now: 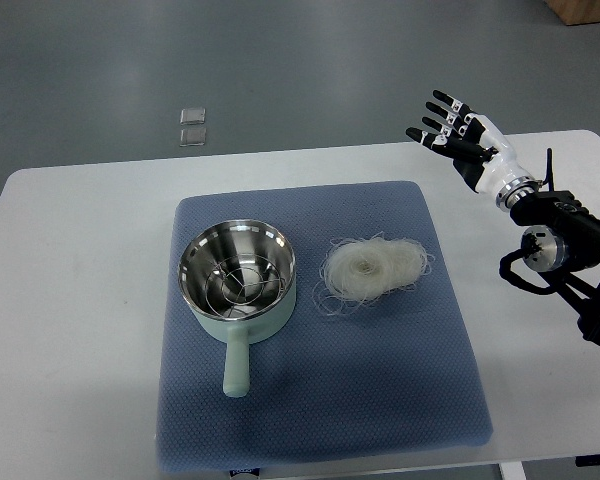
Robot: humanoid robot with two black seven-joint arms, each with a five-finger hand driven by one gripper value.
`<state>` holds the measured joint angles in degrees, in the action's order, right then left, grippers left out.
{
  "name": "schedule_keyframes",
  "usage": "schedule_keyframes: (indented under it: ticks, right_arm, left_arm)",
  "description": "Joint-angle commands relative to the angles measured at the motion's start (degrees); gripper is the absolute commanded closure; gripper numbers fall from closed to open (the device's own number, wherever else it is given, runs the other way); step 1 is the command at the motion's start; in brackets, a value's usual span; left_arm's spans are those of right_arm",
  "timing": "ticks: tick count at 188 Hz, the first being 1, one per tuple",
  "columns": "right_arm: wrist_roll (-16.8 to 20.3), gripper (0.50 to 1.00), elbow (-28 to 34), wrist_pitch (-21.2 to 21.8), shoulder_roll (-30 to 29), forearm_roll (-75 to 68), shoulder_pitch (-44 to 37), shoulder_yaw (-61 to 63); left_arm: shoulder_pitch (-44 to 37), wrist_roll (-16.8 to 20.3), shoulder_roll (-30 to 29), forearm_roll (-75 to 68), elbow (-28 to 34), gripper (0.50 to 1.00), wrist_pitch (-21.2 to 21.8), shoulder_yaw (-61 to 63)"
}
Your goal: Put vermicelli into pot with right hand
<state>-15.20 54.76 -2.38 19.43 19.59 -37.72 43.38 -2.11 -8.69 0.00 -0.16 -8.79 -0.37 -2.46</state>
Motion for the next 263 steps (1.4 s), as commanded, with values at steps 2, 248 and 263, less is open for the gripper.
schedule_keyframes:
  ticks: [2, 248, 263]
  right_arm:
    - [0.09, 0.576, 0.0, 0.0, -0.01, 0.01, -0.07, -0.13]
    - [0.18, 0.576, 5.09, 5.54, 8.43, 22.77, -11.05, -17.44]
    - [0.18, 0.576, 6.68, 5.63, 9.57, 26.73, -13.69, -22.11]
  left_arm:
    - [0.0, -0.01, 0.0, -0.01, 0.0, 0.5, 0.02, -0.09]
    - [0.09, -0.01, 0.0, -0.01, 0.0, 0.5, 0.02, -0.09]
    - [0.09, -0.01, 0.0, -0.01, 0.0, 0.5, 0.02, -0.09]
